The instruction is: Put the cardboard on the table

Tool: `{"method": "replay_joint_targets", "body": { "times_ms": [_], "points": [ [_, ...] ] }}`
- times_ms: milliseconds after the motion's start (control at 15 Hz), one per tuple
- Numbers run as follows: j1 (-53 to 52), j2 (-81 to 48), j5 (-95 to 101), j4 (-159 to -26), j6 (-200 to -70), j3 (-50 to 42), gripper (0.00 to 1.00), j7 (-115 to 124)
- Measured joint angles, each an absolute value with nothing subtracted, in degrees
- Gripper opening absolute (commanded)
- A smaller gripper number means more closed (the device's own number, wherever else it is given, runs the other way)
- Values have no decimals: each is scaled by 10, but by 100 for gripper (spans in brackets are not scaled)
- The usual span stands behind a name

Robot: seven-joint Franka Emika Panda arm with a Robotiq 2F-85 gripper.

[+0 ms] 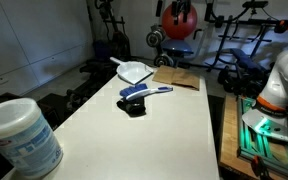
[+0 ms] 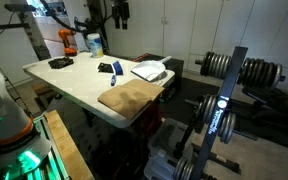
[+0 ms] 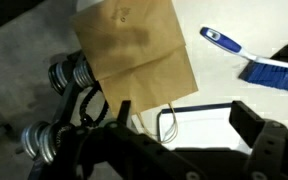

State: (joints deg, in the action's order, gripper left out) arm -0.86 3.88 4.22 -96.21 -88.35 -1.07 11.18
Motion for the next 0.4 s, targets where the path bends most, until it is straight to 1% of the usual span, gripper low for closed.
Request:
{"method": "replay_joint_targets", "body": {
  "times_ms": [133,400],
  "points": [
    [-4,51,75,-960,-855,-11,100,80],
    [0,58,102,-960,-852,-11,100,50]
  ]
}}
